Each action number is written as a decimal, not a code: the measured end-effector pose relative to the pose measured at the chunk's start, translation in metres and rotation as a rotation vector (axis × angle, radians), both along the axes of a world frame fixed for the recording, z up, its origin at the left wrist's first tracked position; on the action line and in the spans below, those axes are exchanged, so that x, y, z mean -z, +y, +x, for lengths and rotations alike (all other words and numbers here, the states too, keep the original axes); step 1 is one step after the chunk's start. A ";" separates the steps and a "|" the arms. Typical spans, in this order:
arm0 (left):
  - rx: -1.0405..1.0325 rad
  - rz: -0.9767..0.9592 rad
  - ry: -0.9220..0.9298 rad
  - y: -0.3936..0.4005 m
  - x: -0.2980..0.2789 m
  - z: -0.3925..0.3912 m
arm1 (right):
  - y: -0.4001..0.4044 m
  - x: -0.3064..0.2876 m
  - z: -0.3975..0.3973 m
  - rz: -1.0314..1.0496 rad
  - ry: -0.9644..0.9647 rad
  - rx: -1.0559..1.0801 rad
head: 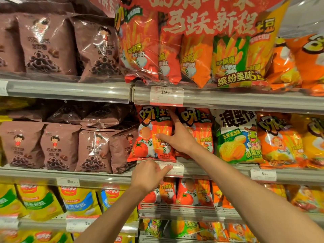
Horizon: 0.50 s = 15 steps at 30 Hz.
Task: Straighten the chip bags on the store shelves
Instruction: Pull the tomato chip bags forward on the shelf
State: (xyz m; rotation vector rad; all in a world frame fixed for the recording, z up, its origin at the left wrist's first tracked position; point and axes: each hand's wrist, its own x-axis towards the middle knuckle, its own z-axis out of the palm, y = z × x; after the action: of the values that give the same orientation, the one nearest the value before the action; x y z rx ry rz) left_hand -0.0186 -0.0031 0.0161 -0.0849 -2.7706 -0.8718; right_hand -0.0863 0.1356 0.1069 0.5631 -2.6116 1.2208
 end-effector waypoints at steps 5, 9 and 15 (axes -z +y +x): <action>0.000 -0.035 0.053 0.002 0.002 0.002 | 0.011 -0.002 0.011 -0.114 0.012 0.004; -0.013 -0.097 0.176 0.004 0.004 0.004 | 0.044 0.003 0.018 -0.059 0.153 0.124; 0.115 -0.130 0.252 0.003 0.005 0.003 | 0.102 0.014 0.029 0.021 0.169 0.307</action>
State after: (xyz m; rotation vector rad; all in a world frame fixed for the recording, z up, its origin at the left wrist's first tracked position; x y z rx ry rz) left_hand -0.0158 -0.0003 0.0115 -0.3546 -2.6011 -0.6551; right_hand -0.0574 0.2380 0.0927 0.2431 -2.4569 1.0052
